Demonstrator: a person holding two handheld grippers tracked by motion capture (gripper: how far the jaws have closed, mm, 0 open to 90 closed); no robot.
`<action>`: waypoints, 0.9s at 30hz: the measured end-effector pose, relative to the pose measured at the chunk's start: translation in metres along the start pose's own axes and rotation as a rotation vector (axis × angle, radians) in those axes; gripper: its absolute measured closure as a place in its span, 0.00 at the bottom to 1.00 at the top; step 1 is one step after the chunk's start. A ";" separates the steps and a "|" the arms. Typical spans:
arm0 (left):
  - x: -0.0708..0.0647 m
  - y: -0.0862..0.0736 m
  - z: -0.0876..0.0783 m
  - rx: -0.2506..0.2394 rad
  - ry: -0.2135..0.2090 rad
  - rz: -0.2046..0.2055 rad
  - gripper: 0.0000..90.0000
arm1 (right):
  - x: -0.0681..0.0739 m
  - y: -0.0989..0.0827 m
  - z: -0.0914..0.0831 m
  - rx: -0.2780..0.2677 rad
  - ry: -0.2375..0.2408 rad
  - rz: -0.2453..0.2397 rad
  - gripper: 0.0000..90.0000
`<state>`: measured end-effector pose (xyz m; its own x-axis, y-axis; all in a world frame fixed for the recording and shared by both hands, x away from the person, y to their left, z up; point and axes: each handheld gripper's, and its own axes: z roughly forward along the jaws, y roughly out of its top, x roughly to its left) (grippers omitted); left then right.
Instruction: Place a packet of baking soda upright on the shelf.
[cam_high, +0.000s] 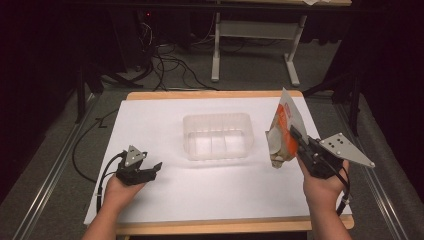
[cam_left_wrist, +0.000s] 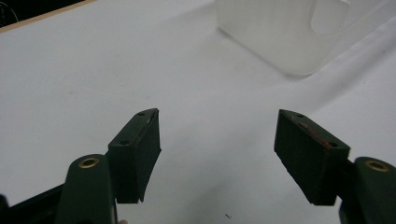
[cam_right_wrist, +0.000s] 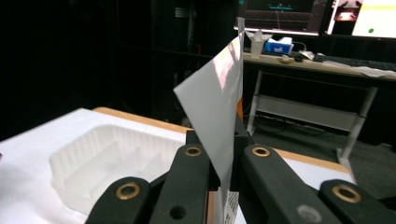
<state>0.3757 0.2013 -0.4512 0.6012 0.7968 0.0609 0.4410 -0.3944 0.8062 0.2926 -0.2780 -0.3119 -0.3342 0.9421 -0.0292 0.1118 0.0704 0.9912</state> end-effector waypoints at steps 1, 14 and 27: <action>0.000 0.000 0.000 -0.001 0.002 -0.001 0.35 | 0.002 0.002 0.002 -0.004 0.007 -0.002 1.00; 0.001 0.000 -0.002 -0.015 0.000 -0.009 0.35 | 0.037 0.019 0.038 -0.008 0.084 -0.013 1.00; 0.001 0.000 -0.003 -0.022 -0.006 -0.009 0.35 | 0.068 0.019 0.077 0.016 0.143 -0.022 1.00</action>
<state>0.3744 0.2030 -0.4493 0.6016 0.7972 0.0499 0.4320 -0.3772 0.8192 0.3441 -0.1869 -0.3054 -0.4668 0.8838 -0.0313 0.1176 0.0971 0.9883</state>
